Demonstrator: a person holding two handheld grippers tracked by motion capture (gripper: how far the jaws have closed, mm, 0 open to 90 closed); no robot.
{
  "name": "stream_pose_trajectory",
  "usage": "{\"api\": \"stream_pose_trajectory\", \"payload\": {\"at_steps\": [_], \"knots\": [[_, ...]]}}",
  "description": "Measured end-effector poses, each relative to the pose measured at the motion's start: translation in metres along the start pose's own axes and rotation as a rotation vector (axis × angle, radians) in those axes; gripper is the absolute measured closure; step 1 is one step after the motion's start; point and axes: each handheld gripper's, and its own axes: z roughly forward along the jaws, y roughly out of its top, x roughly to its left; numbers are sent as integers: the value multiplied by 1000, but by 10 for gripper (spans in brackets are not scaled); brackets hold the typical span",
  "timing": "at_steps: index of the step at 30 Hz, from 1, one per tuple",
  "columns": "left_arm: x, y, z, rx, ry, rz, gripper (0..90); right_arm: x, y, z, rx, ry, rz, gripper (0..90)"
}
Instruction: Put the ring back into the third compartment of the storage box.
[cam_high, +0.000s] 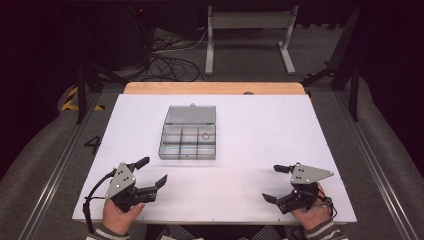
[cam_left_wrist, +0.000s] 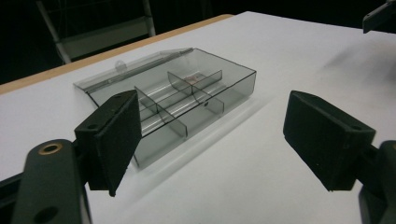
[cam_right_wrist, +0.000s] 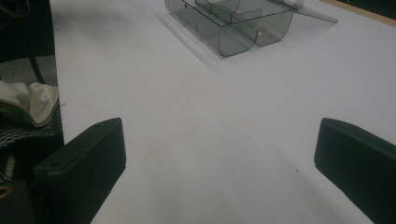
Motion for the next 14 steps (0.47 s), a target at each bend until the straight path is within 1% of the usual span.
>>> {"api": "stream_pose_trajectory", "payload": {"at_steps": [1, 3, 4, 5, 7, 13, 14], "knots": [[2, -1, 0, 11, -6, -23, 188, 0, 0, 0, 2, 0, 0, 28], [6, -3, -1, 13, -33, -76, 180, -1, 0, 1, 1, 2, 2, 28], [8, -4, -1, 12, -42, -89, 179, -1, 0, 0, 0, 3, 3, 28], [9, -4, -1, 14, -42, -98, 179, -1, 0, 0, -1, 5, 5, 28], [10, -6, -1, 12, -41, -101, 176, -1, 0, 0, -1, 5, 5, 28], [9, -8, 0, 18, -32, -72, 175, -1, -1, 1, 0, 7, 11, 28], [9, -8, 0, 19, -32, -73, 174, -1, -1, 1, -2, 9, 12, 28]]}}
